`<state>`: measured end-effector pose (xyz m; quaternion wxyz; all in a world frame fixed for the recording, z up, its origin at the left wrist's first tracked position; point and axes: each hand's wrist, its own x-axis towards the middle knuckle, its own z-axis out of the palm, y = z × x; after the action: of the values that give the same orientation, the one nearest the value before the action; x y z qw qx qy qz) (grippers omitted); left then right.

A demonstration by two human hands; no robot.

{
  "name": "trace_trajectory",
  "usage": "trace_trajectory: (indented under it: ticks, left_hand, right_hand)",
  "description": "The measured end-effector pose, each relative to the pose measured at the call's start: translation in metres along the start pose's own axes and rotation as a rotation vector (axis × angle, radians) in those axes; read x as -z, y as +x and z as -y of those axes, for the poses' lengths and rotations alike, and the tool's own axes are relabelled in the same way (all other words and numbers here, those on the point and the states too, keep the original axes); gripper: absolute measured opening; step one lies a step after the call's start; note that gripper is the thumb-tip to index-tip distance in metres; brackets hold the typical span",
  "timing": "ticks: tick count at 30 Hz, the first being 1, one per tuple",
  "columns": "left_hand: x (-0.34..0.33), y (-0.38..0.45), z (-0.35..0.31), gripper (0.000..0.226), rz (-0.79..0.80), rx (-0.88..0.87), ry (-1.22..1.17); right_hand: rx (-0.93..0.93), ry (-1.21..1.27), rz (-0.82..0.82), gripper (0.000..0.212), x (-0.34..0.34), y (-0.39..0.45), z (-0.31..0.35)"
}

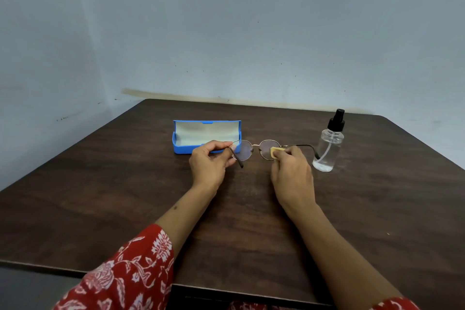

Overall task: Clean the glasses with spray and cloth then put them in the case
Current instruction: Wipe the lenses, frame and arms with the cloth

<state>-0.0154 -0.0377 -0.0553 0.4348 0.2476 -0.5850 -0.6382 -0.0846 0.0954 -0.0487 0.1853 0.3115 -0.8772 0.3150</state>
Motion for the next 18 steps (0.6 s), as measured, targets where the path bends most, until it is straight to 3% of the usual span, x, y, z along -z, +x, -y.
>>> trace_trajectory:
  ticks: [10, 15, 18]
  left_hand:
    - [-0.0004, 0.0027, 0.0013, 0.015, 0.018, 0.047, -0.005]
    - [0.0014, 0.0027, 0.0001, 0.012, -0.001, 0.065, -0.039]
    - [0.0014, 0.0011, -0.0009, 0.012, -0.003, 0.077, -0.035]
  right_hand:
    - [-0.020, -0.029, 0.016, 0.024, -0.0009, -0.0003, 0.0005]
    - [0.094, -0.041, 0.098, 0.027, -0.0012, -0.0017, 0.0024]
    - [0.013, -0.048, 0.064, 0.027, 0.0002, -0.0020, -0.0004]
